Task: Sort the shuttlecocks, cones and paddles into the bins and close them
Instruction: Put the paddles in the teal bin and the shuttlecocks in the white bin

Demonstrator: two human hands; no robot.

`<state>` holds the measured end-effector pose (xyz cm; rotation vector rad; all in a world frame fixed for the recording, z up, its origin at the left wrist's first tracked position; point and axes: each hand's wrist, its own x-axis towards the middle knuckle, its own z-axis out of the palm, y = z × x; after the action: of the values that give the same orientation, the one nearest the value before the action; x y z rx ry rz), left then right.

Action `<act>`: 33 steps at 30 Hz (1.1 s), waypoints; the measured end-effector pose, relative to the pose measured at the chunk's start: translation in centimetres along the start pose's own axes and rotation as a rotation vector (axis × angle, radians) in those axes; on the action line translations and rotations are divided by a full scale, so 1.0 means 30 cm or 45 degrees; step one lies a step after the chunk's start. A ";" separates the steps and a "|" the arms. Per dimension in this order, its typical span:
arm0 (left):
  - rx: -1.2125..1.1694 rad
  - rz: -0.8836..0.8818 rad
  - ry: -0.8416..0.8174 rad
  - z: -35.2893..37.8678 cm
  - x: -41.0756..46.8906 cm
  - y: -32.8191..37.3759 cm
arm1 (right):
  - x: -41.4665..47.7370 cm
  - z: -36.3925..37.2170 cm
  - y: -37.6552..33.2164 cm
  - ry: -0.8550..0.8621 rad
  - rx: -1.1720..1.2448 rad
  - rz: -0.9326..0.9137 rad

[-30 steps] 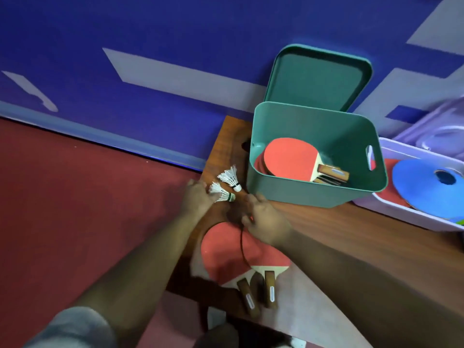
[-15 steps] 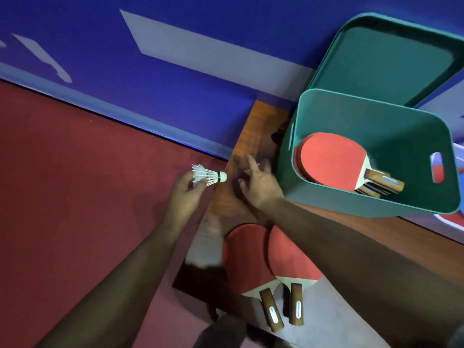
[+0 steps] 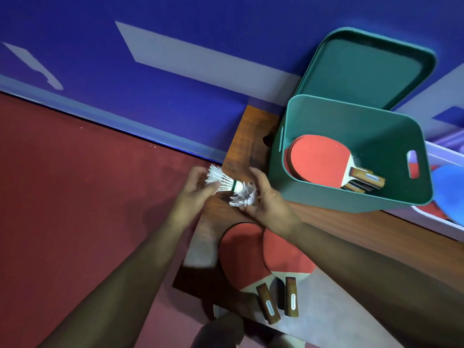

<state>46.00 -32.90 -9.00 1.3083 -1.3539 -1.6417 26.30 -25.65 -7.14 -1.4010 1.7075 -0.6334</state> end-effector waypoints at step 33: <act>0.438 0.339 -0.752 1.806 -0.389 0.513 | -1.129 -1.337 0.584 0.947 0.469 0.394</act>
<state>-3.40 -8.79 7.91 0.7787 -2.1347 -1.7231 -15.24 6.73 9.81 -0.6427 2.1593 -1.3167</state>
